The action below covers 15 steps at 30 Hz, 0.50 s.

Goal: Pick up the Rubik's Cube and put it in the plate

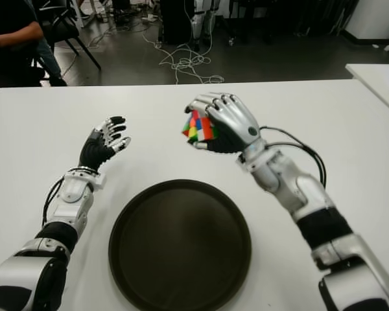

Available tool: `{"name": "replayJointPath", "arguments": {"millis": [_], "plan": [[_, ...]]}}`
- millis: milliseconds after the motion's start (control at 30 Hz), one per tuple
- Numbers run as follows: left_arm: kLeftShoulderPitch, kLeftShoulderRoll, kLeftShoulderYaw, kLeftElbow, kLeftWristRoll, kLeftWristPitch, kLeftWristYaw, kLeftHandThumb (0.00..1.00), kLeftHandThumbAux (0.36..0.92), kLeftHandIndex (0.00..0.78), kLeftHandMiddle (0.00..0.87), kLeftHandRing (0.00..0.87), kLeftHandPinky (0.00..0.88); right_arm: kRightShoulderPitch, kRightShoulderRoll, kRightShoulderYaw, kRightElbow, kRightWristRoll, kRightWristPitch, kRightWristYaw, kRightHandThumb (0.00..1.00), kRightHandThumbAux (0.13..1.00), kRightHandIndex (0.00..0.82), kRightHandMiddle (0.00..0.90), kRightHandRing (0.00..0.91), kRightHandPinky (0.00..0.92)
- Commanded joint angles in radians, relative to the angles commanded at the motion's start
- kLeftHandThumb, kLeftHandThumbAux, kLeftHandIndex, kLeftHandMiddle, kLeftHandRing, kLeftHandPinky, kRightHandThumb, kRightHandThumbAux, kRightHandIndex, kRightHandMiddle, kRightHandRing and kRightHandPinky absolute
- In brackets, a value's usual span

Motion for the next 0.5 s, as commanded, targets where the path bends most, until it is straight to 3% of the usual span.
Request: {"name": "replayJointPath", "arguments": {"millis": [100,200,367,500], "plan": [[0.0,0.0,0.0,0.002,0.001,-0.003,0.002,0.0,0.849,0.219,0.189,0.151,0.116,0.021,0.038,0.04,0.009,0.008,-0.027,0.037,0.677,0.738,0.423,0.675,0.713,0.732],[-0.001,-0.001,0.0,0.002,0.001,-0.003,0.0,0.0,0.847,0.21,0.188,0.15,0.114,0.03,0.037,0.081,0.022,0.074,-0.075,0.157,0.677,0.738,0.423,0.686,0.717,0.733],[-0.001,-0.002,-0.001,0.002,0.0,0.002,0.0,0.008,0.863,0.208,0.191,0.154,0.125,0.009,0.048,0.127,0.052,0.169,-0.101,0.365,0.677,0.737,0.424,0.702,0.725,0.734],[-0.004,-0.002,-0.002,0.007,0.003,0.004,0.003,0.005,0.864,0.215,0.191,0.154,0.131,0.024,0.039,0.157,0.053,0.255,-0.127,0.52,0.677,0.737,0.425,0.711,0.728,0.731]]}}
